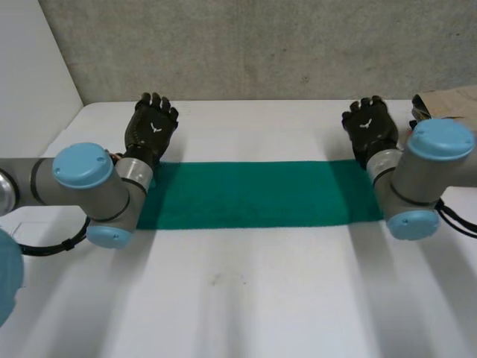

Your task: Fold the laundry.

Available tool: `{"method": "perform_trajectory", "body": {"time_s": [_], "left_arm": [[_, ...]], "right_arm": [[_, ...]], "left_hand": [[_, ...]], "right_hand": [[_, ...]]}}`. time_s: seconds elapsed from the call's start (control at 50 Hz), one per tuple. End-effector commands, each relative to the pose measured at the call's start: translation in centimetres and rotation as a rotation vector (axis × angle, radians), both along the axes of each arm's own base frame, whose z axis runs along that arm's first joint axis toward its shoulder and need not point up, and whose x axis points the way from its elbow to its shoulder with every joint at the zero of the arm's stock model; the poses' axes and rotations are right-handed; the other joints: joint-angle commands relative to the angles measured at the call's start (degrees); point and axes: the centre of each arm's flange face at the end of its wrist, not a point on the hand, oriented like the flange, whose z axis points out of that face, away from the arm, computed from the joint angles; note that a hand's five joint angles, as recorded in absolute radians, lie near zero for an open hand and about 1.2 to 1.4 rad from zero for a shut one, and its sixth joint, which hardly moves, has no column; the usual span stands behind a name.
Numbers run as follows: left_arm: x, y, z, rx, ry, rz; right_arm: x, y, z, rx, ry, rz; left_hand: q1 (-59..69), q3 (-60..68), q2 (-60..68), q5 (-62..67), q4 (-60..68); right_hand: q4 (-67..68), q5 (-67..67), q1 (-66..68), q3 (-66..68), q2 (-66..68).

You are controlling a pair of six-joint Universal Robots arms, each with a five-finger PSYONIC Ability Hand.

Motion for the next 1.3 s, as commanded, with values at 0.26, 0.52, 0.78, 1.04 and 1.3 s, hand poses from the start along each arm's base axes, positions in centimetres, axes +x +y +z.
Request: {"method": "perform_trajectory", "body": {"time_s": [0.26, 0.52, 0.78, 1.04, 1.3], "left_arm": [[7.7, 6.1, 3.2, 0.238, 0.187, 0.014], [7.5, 6.8, 2.3, 0.329, 0.286, -0.002], [8.2, 0.2, -1.6, 0.336, 0.285, 0.043], [9.6, -6.3, -5.2, 0.208, 0.093, 0.094], [10.6, -9.1, -1.4, 0.070, 0.180, 0.205]], "right_arm": [[-6.9, 7.1, 1.4, 0.536, -0.298, 0.010], [-7.9, 4.6, -2.3, 0.527, -0.255, -0.007], [-7.7, 4.6, -3.3, 0.502, -0.241, 0.003], [-7.6, 5.4, -3.1, 0.513, -0.247, 0.005], [-7.7, 5.8, -3.4, 0.505, -0.249, -0.001]], "left_hand": [[-1.51, -2.08, -1.64, -2.77, -1.82], [-0.12, -0.69, -0.25, -1.38, -0.42], [1.06, 0.49, 0.93, -0.20, 0.75], [1.23, 0.66, 1.09, -0.03, 0.92], [1.73, 1.16, 1.60, 0.47, 1.43]], "right_hand": [[-3.45, -3.63, -1.46, -2.23, -2.55], [7.56, 7.38, 9.55, 8.78, 8.46], [12.78, 12.61, 14.78, 14.00, 13.69], [12.78, 12.61, 14.77, 14.00, 13.68], [13.29, 13.11, 15.28, 14.50, 14.19]]}}
